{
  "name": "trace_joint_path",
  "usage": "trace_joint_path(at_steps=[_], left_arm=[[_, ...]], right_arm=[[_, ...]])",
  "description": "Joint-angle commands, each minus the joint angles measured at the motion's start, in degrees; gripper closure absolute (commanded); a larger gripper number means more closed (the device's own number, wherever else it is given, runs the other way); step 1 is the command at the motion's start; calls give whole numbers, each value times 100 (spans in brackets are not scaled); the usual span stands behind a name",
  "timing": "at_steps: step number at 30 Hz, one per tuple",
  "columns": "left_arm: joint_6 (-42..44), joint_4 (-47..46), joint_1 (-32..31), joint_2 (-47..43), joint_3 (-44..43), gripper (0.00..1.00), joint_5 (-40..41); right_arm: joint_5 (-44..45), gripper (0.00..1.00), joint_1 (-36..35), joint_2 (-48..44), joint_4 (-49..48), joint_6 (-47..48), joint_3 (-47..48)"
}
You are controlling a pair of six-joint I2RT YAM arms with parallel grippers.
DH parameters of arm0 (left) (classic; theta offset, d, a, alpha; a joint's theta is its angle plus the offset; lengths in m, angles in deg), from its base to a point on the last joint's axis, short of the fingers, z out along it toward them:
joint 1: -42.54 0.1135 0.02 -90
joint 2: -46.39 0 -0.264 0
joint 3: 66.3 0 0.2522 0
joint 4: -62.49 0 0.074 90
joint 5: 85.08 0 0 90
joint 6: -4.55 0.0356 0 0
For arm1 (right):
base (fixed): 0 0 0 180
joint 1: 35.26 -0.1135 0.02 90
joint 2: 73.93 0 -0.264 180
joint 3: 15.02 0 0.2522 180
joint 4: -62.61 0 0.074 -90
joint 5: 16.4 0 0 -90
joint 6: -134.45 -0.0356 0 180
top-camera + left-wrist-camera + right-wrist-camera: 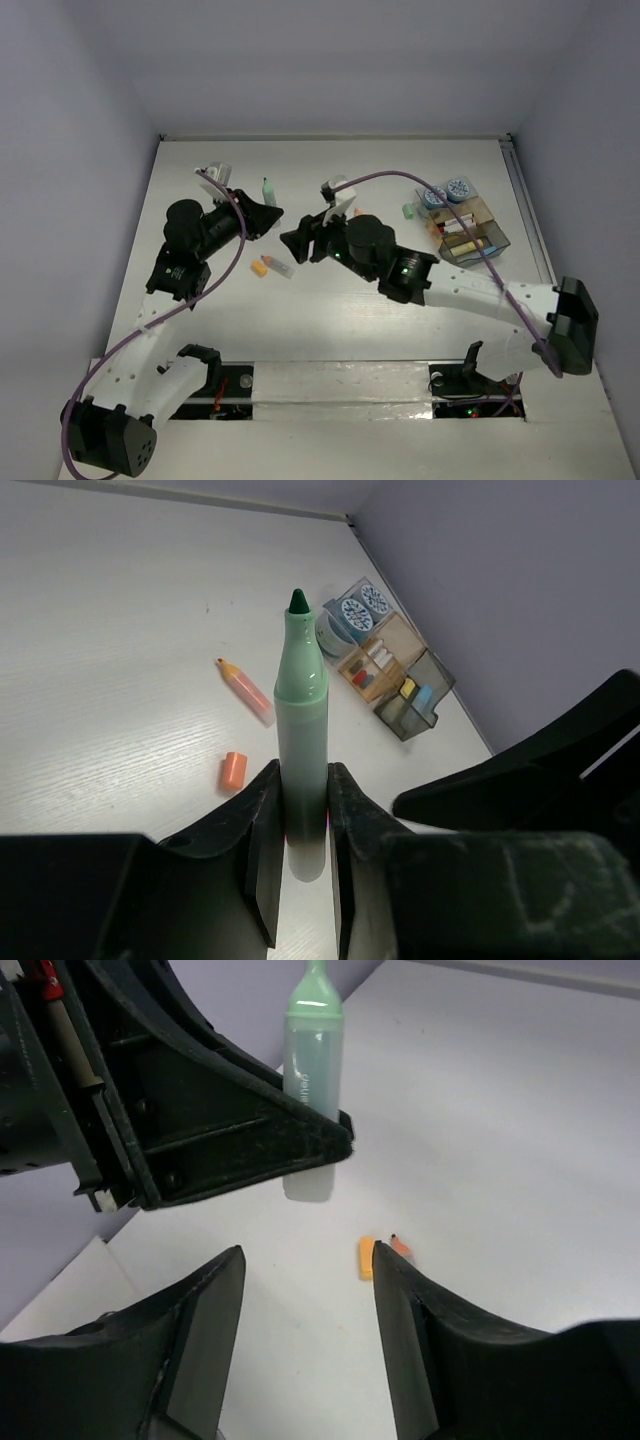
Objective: Sort the stationery into containers
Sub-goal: Pick up the pen from the center of the board, then pick up the pen cap from the center of the board.
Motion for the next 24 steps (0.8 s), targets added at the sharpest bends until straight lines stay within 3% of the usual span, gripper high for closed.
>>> trace_joint_path(at_steps=[1, 7, 9, 15, 19, 24], left_arm=[[394, -58, 26, -166, -270, 100, -99], [605, -5, 26, -157, -261, 100, -565], [623, 47, -35, -78, -270, 100, -645], [632, 39, -211, -52, -270, 100, -768], [676, 109, -273, -122, -288, 100, -672], [728, 188, -404, -157, -314, 100, -566]], right_arm=[[-360, 42, 329, -776, 446, -139, -303], [-659, 62, 2033, -1007, 2326, -219, -331], [-782, 63, 2594, -814, 2723, -113, -200], [-195, 59, 3178, 319, 3576, 300, 300], [297, 50, 3309, 1014, 3656, 432, 590], [904, 49, 3423, 1787, 3577, 564, 951]])
